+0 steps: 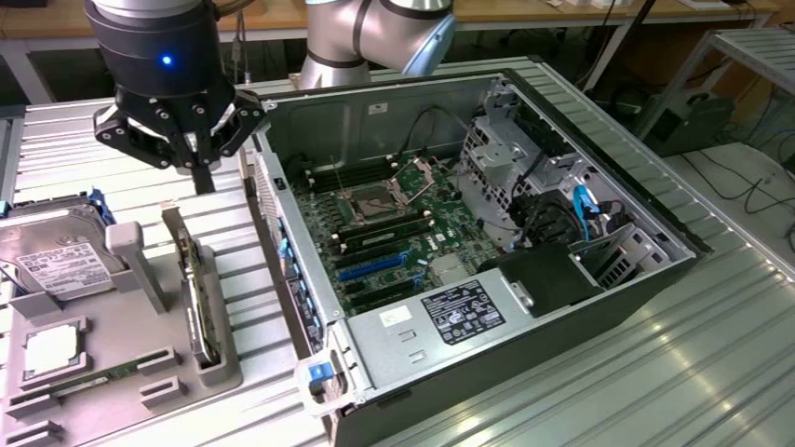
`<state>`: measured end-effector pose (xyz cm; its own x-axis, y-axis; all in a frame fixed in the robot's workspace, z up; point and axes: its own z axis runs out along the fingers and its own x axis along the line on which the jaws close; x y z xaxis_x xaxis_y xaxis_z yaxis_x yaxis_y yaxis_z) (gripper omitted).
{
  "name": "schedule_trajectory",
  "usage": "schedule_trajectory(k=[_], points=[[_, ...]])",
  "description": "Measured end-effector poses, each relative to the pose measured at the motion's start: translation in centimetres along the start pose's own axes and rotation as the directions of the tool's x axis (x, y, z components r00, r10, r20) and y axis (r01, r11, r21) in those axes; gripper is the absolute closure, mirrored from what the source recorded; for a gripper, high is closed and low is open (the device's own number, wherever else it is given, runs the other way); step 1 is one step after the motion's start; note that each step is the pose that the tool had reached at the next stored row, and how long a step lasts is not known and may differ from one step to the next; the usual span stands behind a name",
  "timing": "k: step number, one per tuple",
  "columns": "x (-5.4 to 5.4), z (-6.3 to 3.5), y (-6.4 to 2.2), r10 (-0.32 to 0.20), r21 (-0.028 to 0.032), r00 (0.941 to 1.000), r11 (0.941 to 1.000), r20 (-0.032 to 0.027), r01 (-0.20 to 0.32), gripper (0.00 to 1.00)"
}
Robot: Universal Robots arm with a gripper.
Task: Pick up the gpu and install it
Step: 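Reach for the gpu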
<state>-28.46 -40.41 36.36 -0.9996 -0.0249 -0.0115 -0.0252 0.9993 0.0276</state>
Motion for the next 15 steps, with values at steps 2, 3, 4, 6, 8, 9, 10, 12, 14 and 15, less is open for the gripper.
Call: schedule_trajectory(k=[2,3,4,6,8,9,10,12,14,15], points=[[0.3,0.03,0.0,-0.009,-0.0001,1.0,1.0,-0.0002,0.009,0.89],[0.4,0.04,0.01,-0.013,-0.0001,0.9999,0.9999,-0.0003,0.013,0.89],[0.6,0.05,0.01,-0.017,-0.0002,0.9999,0.9999,-0.0004,0.017,0.89],[1.0,0.08,0.02,-0.024,-0.0003,0.9997,0.9997,-0.0005,0.024,0.89],[1.5,0.1,0.03,-0.033,-0.0004,0.9995,0.9995,-0.0008,0.033,0.89],[1.6,0.11,0.03,-0.036,-0.0005,0.9994,0.9994,-0.0009,0.036,0.89],[1.8,0.11,0.04,-0.039,-0.0004,0.9992,0.9992,-0.0011,0.039,0.89],[2.4,0.14,0.05,-0.045,-0.0005,0.999,0.999,-0.0012,0.045,0.89],[2.8,0.17,0.06,-0.051,-0.0006,0.9987,0.9987,-0.0013,0.051,0.89],[3.0,0.18,0.07,-0.053,-0.0007,0.9986,0.9986,-0.0013,0.053,0.89]])
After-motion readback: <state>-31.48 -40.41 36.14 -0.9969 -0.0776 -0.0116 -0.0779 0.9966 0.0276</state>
